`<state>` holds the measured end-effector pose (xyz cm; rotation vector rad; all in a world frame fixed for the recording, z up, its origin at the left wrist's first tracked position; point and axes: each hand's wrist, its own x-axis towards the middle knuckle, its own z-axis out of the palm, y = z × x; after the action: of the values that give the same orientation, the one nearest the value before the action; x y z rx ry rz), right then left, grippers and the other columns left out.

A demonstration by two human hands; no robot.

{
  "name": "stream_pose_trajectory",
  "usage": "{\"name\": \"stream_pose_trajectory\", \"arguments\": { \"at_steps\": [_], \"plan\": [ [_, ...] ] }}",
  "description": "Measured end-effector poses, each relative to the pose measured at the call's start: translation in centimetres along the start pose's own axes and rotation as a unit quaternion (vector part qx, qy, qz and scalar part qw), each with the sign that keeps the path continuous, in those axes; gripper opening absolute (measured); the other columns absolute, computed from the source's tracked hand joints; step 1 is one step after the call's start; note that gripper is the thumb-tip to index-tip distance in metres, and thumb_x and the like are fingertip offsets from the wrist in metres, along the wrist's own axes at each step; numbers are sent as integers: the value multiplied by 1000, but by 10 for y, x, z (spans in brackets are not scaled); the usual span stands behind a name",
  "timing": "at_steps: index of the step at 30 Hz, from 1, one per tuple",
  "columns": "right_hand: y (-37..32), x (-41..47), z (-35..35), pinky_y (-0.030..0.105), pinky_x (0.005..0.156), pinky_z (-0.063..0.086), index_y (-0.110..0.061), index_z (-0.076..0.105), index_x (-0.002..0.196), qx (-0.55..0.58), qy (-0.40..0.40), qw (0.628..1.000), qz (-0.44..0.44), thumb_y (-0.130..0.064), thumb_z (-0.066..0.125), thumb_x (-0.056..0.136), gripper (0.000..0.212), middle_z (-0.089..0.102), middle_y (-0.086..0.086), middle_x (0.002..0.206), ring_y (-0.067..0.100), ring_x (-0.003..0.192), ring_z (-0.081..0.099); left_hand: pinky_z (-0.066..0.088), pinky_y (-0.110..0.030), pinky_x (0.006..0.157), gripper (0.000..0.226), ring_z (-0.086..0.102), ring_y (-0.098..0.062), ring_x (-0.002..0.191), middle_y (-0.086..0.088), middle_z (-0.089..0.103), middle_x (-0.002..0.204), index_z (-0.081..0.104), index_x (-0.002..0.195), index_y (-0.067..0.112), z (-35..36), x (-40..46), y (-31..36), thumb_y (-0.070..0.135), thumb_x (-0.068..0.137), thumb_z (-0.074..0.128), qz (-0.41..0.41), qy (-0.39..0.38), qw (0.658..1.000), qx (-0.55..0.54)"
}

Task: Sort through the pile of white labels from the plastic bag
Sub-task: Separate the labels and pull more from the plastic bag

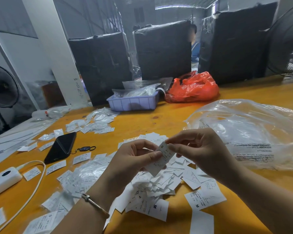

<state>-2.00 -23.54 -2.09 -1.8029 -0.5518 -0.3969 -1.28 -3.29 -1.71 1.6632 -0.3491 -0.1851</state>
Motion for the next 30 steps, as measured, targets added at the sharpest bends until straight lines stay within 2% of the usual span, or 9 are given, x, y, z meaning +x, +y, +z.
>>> {"name": "stream_pose_trajectory", "arguments": {
  "at_steps": [3,8,12,15,17,21,25,27,30],
  "plan": [
    [0,1,5,25,57,48,-28,76,86,-13,-52,999,0,-41,65,78,19,71,-9,79,10,71,63,56,-23,63,29,74,-21,80,-13,77,89,69,92,6,0,0,0,24,70,77,3,4,1000,11],
    [1,2,4,18,56,46,-24,77,87,13,-91,995,37,-47,60,76,31,71,-10,80,9,70,62,55,-37,79,23,73,-27,88,-13,77,92,72,89,12,-1,1,-1,25,71,77,-6,17,999,39],
    [3,6,-10,28,53,50,-18,74,78,-91,39,995,-1,-40,64,83,25,69,-2,67,12,59,62,54,-37,78,15,72,-30,87,-14,76,94,76,84,19,-3,-1,3,24,70,76,0,26,999,27],
    [11,10,-28,38,52,51,-13,71,70,-298,178,938,-11,-18,62,85,19,66,-1,62,19,57,61,54,-32,73,4,71,-28,83,-12,76,90,75,80,17,-11,0,4,14,79,77,-7,53,997,54],
    [15,12,-38,35,56,51,-13,70,72,-393,201,897,39,-13,59,82,14,67,2,67,24,64,61,53,-27,66,9,69,-21,75,-7,75,82,74,76,16,-17,2,3,9,81,75,-8,94,990,103],
    [27,15,-49,36,75,47,-12,70,97,-510,150,836,135,-11,63,79,19,67,7,93,28,91,58,44,-31,63,19,56,-16,62,-7,68,68,72,69,14,-34,6,-2,6,85,65,-16,196,949,246],
    [40,17,-54,39,88,39,-20,50,127,-594,50,769,231,-27,57,86,42,49,6,122,27,116,43,38,-27,58,19,50,-16,58,3,62,61,71,69,19,-48,8,-7,16,87,63,-72,214,894,387],
    [45,16,-56,39,90,38,-20,49,127,-599,37,761,247,-32,55,89,40,47,6,123,27,117,41,39,-25,56,19,53,-16,59,4,64,63,71,70,21,-53,7,-8,20,87,61,-102,211,856,460],
    [49,15,-59,38,86,40,-19,57,116,-616,35,750,238,-29,53,91,28,51,5,114,26,111,46,41,-25,54,18,56,-16,59,4,66,66,71,73,23,-58,5,-5,23,87,59,-141,193,834,498]
  ]
}}
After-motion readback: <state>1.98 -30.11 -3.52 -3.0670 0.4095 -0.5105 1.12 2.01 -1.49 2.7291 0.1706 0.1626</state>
